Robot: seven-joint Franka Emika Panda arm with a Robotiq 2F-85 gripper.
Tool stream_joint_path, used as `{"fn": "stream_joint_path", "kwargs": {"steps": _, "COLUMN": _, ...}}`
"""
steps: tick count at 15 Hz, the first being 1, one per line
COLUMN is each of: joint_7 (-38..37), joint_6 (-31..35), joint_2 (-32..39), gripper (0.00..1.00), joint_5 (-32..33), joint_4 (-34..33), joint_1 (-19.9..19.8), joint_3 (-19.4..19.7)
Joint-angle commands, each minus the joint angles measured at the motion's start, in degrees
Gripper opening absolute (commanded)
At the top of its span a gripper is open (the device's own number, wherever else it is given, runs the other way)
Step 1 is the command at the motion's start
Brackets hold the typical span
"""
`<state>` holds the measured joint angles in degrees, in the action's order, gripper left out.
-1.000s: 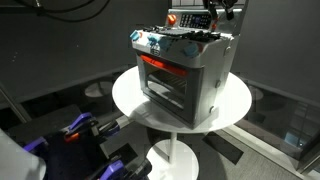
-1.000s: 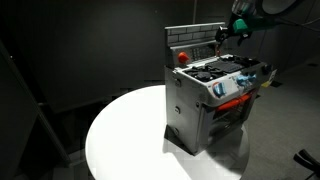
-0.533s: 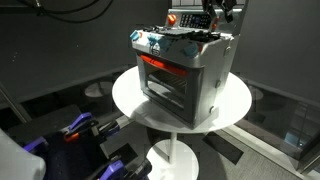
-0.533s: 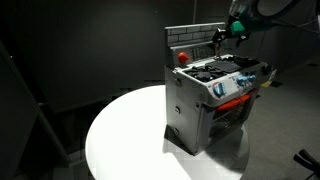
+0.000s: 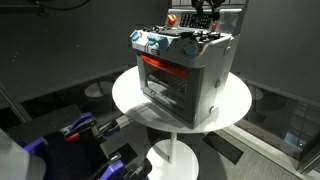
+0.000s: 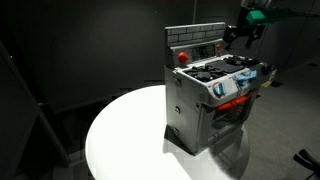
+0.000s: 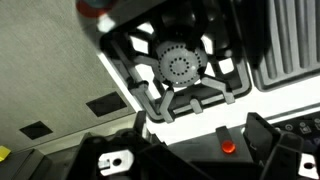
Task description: Press a button on the stove
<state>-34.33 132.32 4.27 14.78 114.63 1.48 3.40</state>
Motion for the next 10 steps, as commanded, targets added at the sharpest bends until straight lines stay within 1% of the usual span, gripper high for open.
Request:
{"fn": "stream_joint_path", "kwargs": {"steps": 1, "joint_7": 5.2, "joint_6": -4.55, "joint_2": -7.05, "gripper": 1.0, "joint_5": -3.45, "joint_4": 5.76, "joint_1": -0.48, "joint_3": -1.07}}
{"fn": "stream_joint_path", "kwargs": {"steps": 4, "joint_7": 8.5, "joint_6": -7.59, "joint_2": -10.86, "gripper": 1.0, "joint_5": -6.0, "joint_4": 9.34, "joint_1": -0.68, "joint_3": -1.77}}
{"fn": "stream_joint_path", "kwargs": {"steps": 7, "joint_7": 13.86, "joint_6": -9.1, "joint_2": -14.63, "gripper": 1.0, "joint_5": -9.28, "joint_4": 13.34, "joint_1": -0.66, "joint_3": -2.25}}
{"fn": "stream_joint_path", "kwargs": {"steps": 10, "joint_7": 17.47, "joint_6": -10.78, "joint_2": -18.4, "gripper": 1.0, "joint_5": -11.29, "joint_4": 17.05, "joint_1": -0.75, "joint_3": -2.53}}
